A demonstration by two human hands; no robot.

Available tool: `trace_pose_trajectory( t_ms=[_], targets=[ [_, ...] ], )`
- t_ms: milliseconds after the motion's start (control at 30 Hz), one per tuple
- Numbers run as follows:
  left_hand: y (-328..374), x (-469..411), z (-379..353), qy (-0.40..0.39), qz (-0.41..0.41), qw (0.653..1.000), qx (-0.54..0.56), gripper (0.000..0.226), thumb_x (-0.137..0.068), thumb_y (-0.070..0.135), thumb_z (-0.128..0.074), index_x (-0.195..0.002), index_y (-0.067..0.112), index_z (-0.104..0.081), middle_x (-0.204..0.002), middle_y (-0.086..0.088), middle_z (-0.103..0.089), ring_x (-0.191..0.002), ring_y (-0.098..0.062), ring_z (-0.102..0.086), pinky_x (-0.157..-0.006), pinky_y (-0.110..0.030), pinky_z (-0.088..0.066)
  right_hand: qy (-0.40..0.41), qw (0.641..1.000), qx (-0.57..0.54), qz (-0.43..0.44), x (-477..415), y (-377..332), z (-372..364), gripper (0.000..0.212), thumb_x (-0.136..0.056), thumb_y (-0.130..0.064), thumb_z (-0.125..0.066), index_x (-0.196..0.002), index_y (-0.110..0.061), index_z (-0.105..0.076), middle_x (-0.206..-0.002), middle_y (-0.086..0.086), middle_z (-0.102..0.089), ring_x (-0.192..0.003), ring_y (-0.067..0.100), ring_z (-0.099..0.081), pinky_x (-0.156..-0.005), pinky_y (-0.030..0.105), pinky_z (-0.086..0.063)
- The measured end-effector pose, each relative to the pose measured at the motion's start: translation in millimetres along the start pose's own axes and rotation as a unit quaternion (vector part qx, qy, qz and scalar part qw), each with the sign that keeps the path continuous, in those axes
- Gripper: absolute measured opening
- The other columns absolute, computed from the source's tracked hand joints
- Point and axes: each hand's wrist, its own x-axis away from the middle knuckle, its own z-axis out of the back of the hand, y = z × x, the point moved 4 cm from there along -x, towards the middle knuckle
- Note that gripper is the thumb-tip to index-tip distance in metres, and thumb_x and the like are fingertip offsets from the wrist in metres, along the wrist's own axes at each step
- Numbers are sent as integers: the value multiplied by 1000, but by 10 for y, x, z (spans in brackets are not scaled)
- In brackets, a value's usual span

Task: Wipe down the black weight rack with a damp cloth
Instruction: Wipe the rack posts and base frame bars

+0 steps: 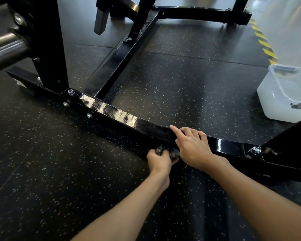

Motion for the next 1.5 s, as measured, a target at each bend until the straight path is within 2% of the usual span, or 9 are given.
trace_pose_trajectory(
  t_ms=[267, 433, 700, 800, 933, 1033, 1233, 1367, 1500],
  targets=[
    [707, -91, 391, 141, -206, 958, -138, 13, -95, 6, -52, -92, 18, -54, -87, 0, -64, -70, -16, -70, -66, -36, -58, -20, 1000, -3, 2, -14, 5, -18, 54, -106, -31, -24, -156, -38, -5, -152, -5, -29, -145, 18, -15, -119, 39, -2],
    [542, 129, 203, 69, -398, 856, -324, 20, -89, 3, -64, -104, 14, -66, -99, 2, -54, -81, 6, -52, -74, -4, -40, 1, 1000, 9, 4, -29, 15, -31, 55, -105, -31, -27, -156, -38, -6, -151, -5, -31, -144, 18, -19, -118, 40, -5],
    [374, 329, 38, -94, -386, 850, -347, 30, -86, -3, -63, -107, 18, -67, -101, 5, -60, -93, 0, -57, -84, -8, -42, 148, 987, -60, -15, 123, 12, 60, 53, -94, -15, -49, -145, -25, -45, -140, 1, -47, -135, 21, -38, -114, 40, -23],
    [506, 260, 244, -37, -383, 868, -313, 24, -87, 0, -66, -101, 19, -63, -103, 4, -61, -95, 0, -57, -84, -10, -44, 316, 897, -275, -141, 557, -58, 79, 18, -94, -9, -54, -107, -14, -65, -100, 3, -63, -86, 19, -60, -75, 31, -48],
    [558, 311, 326, -45, -391, 861, -323, 25, -87, 4, -69, -107, 19, -63, -106, 6, -60, -97, 1, -57, -84, -9, -43, 7, 699, -668, -256, 791, -534, -339, 24, -101, -35, -51, -113, -17, -61, -100, 8, -70, -78, 16, -66, -66, 30, -53],
    [476, 426, 264, -106, -385, 838, -371, 29, -86, 7, -70, -109, 24, -61, -107, 12, -57, -96, 2, -56, -81, -14, -46, 0, 561, -793, -236, 705, -717, -360, 28, -104, -31, -47, -120, -13, -62, -112, 10, -72, -98, 20, -70, -86, 35, -58],
    [728, 316, 251, -233, -363, 701, -567, 63, -76, 36, -57, -138, 27, -50, -126, 12, -58, -121, -12, -51, -106, -38, -40, 85, 519, -776, -347, 397, -653, -416, 22, -100, -11, -51, -110, 1, -66, -107, 21, -70, -94, 28, -70, -83, 40, -58],
    [991, 293, 108, -220, -408, 654, -598, 64, -78, 12, -49, -142, 17, -48, -134, 2, -49, -126, -19, -45, -109, -40, -38, 108, 441, -781, -428, 288, -643, -393, 5, -92, 5, -55, -91, 6, -60, -85, 19, -64, -69, 25, -64, -52, 31, -54],
    [988, 280, -129, -246, -382, 543, -706, 67, -88, 1, -46, -152, 20, -36, -147, 4, -40, -138, -18, -36, -115, -35, -30, 194, 381, -759, -491, 379, -507, -371, 7, -86, 10, -62, -92, 6, -61, -90, 22, -66, -73, 29, -66, -67, 42, -60]
  ],
)
